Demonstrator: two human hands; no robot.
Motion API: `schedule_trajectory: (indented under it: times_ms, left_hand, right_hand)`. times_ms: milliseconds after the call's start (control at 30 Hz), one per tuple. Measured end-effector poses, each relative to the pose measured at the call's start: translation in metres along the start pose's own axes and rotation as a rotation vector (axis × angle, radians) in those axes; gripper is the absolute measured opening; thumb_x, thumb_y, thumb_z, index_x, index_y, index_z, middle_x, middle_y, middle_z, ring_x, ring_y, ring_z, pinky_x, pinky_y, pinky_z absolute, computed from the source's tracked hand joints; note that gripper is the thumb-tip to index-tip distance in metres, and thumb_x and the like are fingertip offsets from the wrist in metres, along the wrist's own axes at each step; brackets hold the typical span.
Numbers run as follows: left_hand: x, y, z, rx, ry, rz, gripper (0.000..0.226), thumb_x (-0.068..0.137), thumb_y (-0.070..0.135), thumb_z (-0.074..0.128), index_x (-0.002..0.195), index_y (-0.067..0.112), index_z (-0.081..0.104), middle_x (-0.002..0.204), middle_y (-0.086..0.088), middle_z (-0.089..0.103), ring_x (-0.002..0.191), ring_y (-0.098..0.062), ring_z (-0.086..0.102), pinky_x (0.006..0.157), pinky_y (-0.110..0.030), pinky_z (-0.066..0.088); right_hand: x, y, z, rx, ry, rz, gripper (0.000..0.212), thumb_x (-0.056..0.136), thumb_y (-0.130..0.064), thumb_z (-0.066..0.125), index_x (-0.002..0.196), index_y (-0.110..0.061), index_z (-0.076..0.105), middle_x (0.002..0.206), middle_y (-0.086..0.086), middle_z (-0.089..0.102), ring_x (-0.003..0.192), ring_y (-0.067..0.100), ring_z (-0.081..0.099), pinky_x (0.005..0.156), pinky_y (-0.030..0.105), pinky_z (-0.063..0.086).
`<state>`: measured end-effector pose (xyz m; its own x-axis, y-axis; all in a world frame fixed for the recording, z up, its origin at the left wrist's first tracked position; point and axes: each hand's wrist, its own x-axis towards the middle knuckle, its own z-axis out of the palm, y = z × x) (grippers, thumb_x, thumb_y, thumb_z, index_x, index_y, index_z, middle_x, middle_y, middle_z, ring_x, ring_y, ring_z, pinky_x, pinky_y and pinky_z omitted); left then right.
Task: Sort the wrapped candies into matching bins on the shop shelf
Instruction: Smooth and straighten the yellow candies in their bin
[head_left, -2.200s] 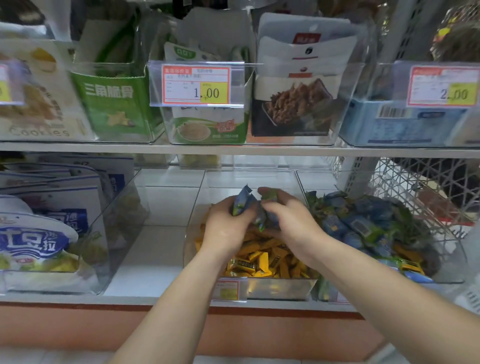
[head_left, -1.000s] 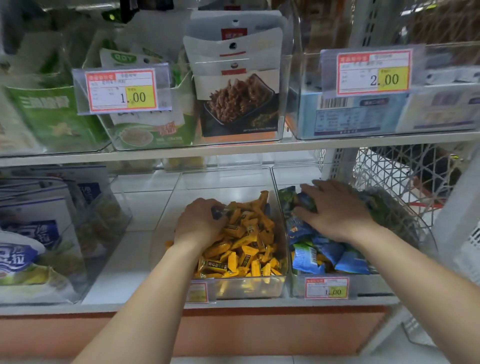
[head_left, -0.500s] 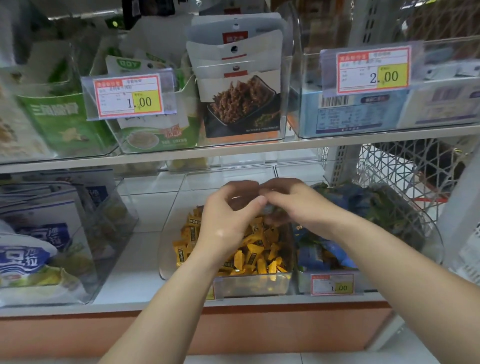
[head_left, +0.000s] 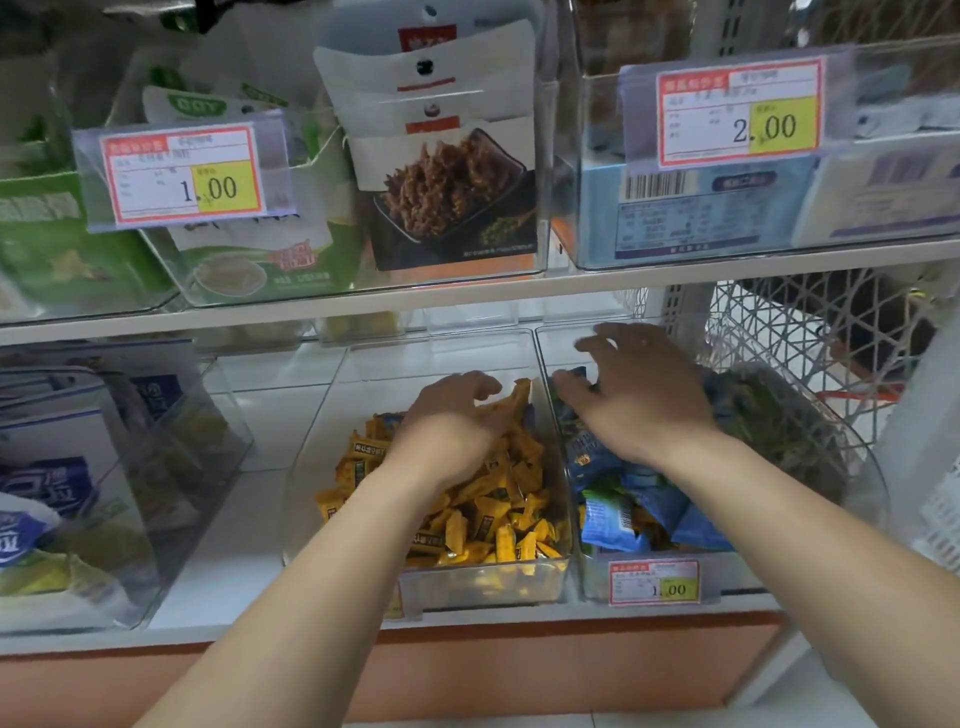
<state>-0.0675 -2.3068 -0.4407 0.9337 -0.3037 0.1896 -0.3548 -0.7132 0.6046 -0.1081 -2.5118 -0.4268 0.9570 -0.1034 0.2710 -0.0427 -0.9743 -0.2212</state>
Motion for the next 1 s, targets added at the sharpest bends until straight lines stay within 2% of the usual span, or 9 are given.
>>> schedule_trajectory:
  times_ms: [100, 167, 300, 433, 533, 667, 800, 900, 1000]
  left_hand:
    - [0.031, 0.001, 0.013, 0.106, -0.093, 0.046, 0.040, 0.095, 0.047, 0.055, 0.131, 0.029, 0.057, 0.137, 0.006, 0.057, 0.124, -0.016, 0.052, 0.104, -0.035, 0.043]
    - [0.051, -0.003, 0.020, 0.109, -0.144, 0.050, 0.043, 0.097, 0.044, 0.052, 0.136, 0.025, 0.055, 0.142, 0.002, 0.054, 0.129, -0.019, 0.049, 0.107, -0.037, 0.040]
    - [0.078, -0.011, 0.038, 0.124, -0.298, -0.017, 0.052, 0.099, 0.045, 0.051, 0.146, 0.025, 0.044, 0.150, -0.002, 0.047, 0.134, -0.023, 0.046, 0.111, -0.040, 0.037]
    - [0.083, -0.019, 0.041, 0.407, -0.549, 0.132, 0.048, 0.098, 0.045, 0.052, 0.141, 0.026, 0.051, 0.135, -0.004, 0.059, 0.122, -0.026, 0.055, 0.100, -0.039, 0.042]
    - [0.082, -0.034, 0.023, 0.513, -0.528, 0.158, 0.043, 0.098, 0.055, 0.047, 0.132, 0.032, 0.058, 0.124, 0.001, 0.064, 0.110, -0.019, 0.059, 0.089, -0.035, 0.044]
    - [0.081, -0.053, -0.015, 0.643, -0.542, 0.006, 0.051, 0.094, 0.067, 0.042, 0.120, 0.029, 0.066, 0.110, 0.005, 0.067, 0.100, -0.014, 0.060, 0.087, -0.038, 0.050]
    - [0.087, -0.044, -0.030, 0.895, -0.455, 0.028, 0.043, 0.092, 0.059, 0.054, 0.113, 0.023, 0.068, 0.107, 0.003, 0.067, 0.100, -0.019, 0.063, 0.085, -0.039, 0.053]
    - [0.100, -0.020, -0.011, 0.573, -0.302, 0.175, 0.025, 0.096, 0.035, 0.059, 0.114, 0.020, 0.069, 0.116, 0.001, 0.066, 0.107, -0.018, 0.061, 0.086, -0.030, 0.049]
    - [0.104, -0.003, 0.018, 0.321, -0.365, 0.190, 0.030, 0.096, 0.026, 0.062, 0.125, 0.018, 0.065, 0.127, 0.000, 0.062, 0.111, -0.014, 0.057, 0.085, -0.020, 0.041]
  right_hand:
    - [-0.001, -0.015, 0.017, 0.022, -0.117, -0.109, 0.078, 0.083, -0.074, 0.033, 0.149, -0.033, 0.037, 0.153, 0.000, 0.044, 0.140, 0.025, 0.039, 0.115, 0.042, 0.029]
    - [-0.006, -0.014, 0.031, 0.046, -0.170, -0.104, 0.073, 0.087, -0.065, 0.039, 0.153, -0.035, 0.028, 0.152, 0.001, 0.046, 0.140, 0.025, 0.039, 0.116, 0.041, 0.023]
    - [-0.005, -0.005, 0.039, 0.096, -0.114, -0.102, 0.075, 0.084, -0.058, 0.029, 0.155, -0.038, 0.021, 0.151, -0.002, 0.046, 0.140, 0.022, 0.033, 0.117, 0.041, 0.015]
    - [-0.007, -0.002, 0.043, 0.113, -0.121, -0.093, 0.077, 0.081, -0.060, 0.025, 0.155, -0.042, 0.019, 0.146, -0.003, 0.048, 0.139, 0.020, 0.029, 0.116, 0.041, 0.014]
    - [-0.006, -0.001, 0.042, 0.143, -0.132, -0.091, 0.078, 0.078, -0.062, 0.023, 0.154, -0.044, 0.017, 0.141, -0.005, 0.049, 0.137, 0.018, 0.027, 0.116, 0.040, 0.013]
    - [-0.006, 0.000, 0.042, 0.208, -0.147, -0.080, 0.084, 0.070, -0.068, 0.017, 0.152, -0.048, 0.016, 0.144, -0.006, 0.046, 0.136, 0.011, 0.021, 0.115, 0.037, 0.007]
    - [-0.005, 0.000, 0.046, 0.220, -0.159, -0.065, 0.081, 0.071, -0.069, 0.018, 0.150, -0.051, 0.013, 0.148, -0.007, 0.043, 0.138, 0.011, 0.020, 0.115, 0.040, 0.006]
    - [-0.004, 0.001, 0.048, 0.217, -0.160, -0.061, 0.079, 0.072, -0.070, 0.018, 0.149, -0.052, 0.011, 0.148, -0.007, 0.043, 0.139, 0.011, 0.019, 0.115, 0.039, 0.003]
    - [-0.005, 0.002, 0.049, 0.231, -0.157, -0.061, 0.077, 0.072, -0.069, 0.019, 0.148, -0.056, 0.007, 0.148, -0.009, 0.042, 0.136, 0.007, 0.017, 0.112, 0.034, 0.001]
